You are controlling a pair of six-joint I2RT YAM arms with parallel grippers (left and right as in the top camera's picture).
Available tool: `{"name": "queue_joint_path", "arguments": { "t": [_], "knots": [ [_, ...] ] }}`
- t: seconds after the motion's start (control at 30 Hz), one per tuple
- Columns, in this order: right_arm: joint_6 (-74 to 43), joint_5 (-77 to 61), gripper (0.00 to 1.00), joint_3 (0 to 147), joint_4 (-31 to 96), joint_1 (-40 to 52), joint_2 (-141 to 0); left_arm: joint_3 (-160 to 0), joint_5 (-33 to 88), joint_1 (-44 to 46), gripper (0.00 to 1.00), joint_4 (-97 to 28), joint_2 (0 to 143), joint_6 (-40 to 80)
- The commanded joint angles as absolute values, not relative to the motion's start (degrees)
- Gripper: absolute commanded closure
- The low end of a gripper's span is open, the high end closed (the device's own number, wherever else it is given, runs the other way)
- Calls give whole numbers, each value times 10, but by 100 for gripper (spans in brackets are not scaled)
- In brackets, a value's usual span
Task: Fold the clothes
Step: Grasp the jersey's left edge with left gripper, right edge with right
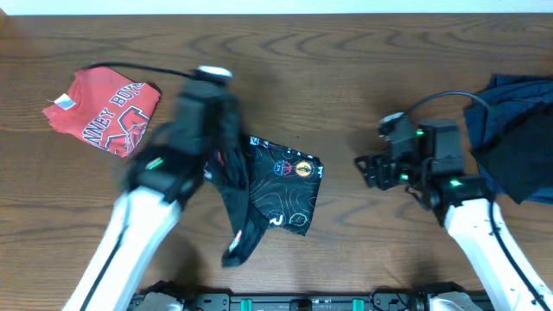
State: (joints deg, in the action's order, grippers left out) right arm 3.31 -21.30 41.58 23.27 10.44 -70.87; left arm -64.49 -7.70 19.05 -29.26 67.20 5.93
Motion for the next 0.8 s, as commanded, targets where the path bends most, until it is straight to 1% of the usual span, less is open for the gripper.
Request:
{"name": "queue_joint_path", "arguments": {
  "t": [0.0,0.07,0.17,0.27,0.43,0.47,0.6,0.77],
  "knots": [
    [50,-229,23,430,215,158,-740,-646,-84,161,94,-307,607,58],
    [51,-217,21,439,196,186,-770,-646,-84,150,94,-312,576,56],
    [52,-204,18,473,203,215,-823,-646,-85,139,94,-318,547,49],
    [65,-197,17,528,241,239,-883,-646,-93,126,94,-326,536,45],
    [65,-108,18,620,303,273,-981,-646,-113,106,94,-343,537,40],
    [65,-106,18,633,314,276,-997,-646,-113,102,94,-343,538,41],
    [63,-107,26,651,329,282,-1043,-646,-113,88,94,-342,539,41],
    [63,-110,31,650,344,282,-1070,-646,-113,80,94,-342,539,41]
  ]
}}
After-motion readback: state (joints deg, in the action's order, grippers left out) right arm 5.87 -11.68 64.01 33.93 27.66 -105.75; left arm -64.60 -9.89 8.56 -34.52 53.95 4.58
